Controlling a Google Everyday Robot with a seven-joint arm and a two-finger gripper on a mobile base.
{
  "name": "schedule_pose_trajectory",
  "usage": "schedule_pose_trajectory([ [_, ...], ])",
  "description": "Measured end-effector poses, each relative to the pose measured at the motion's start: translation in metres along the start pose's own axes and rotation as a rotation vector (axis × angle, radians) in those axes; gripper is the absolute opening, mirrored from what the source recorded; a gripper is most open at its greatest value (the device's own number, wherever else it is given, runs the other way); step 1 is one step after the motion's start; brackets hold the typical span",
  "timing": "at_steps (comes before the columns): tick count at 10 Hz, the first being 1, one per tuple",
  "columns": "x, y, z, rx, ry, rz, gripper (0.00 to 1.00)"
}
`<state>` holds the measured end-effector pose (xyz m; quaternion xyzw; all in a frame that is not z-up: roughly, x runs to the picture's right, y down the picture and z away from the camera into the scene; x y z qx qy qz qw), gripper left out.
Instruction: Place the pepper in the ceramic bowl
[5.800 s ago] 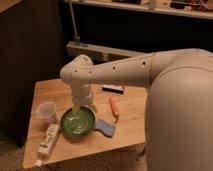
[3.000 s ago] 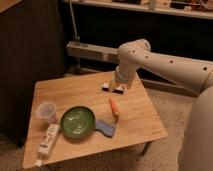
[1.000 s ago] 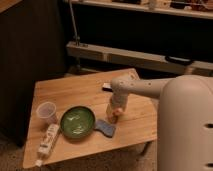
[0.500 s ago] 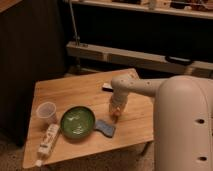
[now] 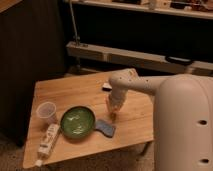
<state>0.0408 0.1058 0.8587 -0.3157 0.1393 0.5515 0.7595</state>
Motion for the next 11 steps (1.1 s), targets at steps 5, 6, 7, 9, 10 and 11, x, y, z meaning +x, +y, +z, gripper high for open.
schedule_pose_trajectory([
  [5, -0.004, 0.111, -0.064, -0.115, -0.058, -0.169, 0.00],
  [6, 0.004, 0.139, -0.065, -0.151, -0.054, -0.209, 0.00],
  [7, 0.012, 0.159, -0.062, -0.166, -0.040, -0.241, 0.00],
  [9, 0.034, 0.195, -0.051, -0.193, 0.012, -0.286, 0.05],
  [10, 0.048, 0.206, -0.038, -0.181, 0.075, -0.282, 0.16],
  [11, 0.056, 0.212, -0.027, -0.169, 0.110, -0.272, 0.24],
])
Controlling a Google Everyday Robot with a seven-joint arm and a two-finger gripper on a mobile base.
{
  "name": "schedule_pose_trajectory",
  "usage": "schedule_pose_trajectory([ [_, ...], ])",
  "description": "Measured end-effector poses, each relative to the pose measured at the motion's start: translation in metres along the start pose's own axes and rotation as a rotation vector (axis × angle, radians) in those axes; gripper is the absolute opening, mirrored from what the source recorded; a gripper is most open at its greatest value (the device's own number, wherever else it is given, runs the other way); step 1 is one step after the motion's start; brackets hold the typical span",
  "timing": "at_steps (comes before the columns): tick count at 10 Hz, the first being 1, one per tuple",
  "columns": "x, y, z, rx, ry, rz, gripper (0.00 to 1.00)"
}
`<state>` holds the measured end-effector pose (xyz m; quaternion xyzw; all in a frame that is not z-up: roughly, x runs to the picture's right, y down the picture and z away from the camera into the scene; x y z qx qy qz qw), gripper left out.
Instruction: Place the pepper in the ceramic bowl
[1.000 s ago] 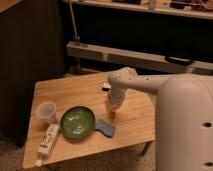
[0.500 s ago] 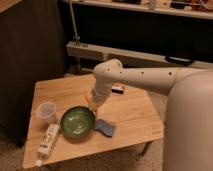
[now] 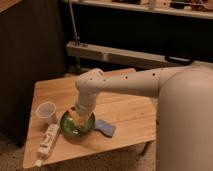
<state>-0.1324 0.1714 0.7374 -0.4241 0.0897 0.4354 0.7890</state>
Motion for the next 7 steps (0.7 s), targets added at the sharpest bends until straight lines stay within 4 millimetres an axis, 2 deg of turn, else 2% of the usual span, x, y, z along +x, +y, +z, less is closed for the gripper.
schedule_pose_trajectory([
  [1, 0.006, -0.003, 0.012, 0.016, 0.035, 0.028, 0.32],
  [2, 0.012, -0.010, 0.025, 0.032, 0.069, 0.065, 0.44],
  [3, 0.013, -0.013, 0.031, 0.040, 0.091, 0.084, 0.55],
  [5, 0.014, -0.019, 0.033, 0.047, 0.101, 0.113, 0.72],
  [6, 0.014, -0.019, 0.032, 0.047, 0.098, 0.115, 0.78],
  [7, 0.010, -0.019, 0.030, 0.037, 0.073, 0.118, 0.80],
])
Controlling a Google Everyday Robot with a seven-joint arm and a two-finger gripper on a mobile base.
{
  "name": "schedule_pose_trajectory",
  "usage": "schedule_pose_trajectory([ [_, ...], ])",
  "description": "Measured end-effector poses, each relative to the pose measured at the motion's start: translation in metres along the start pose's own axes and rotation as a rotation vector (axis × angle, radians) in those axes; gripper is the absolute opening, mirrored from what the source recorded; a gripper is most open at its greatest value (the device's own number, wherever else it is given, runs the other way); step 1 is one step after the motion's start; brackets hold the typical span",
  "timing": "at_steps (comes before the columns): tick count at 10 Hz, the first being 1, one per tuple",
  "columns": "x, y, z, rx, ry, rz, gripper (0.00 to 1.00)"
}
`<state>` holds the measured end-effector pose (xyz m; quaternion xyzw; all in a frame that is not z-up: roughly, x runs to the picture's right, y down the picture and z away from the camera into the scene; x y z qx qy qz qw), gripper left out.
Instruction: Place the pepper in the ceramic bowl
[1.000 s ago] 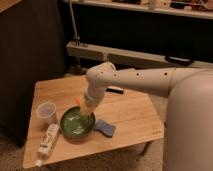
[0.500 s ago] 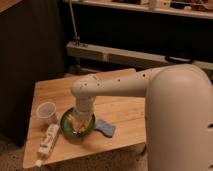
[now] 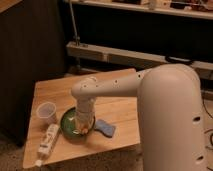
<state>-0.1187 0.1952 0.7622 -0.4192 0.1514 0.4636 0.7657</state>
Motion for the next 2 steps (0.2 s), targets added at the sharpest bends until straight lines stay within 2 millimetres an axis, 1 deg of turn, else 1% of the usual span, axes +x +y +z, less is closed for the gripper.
schedule_pose_trajectory([
  [2, -0.0027, -0.0021, -0.0039, -0.024, -0.029, 0.005, 0.80],
])
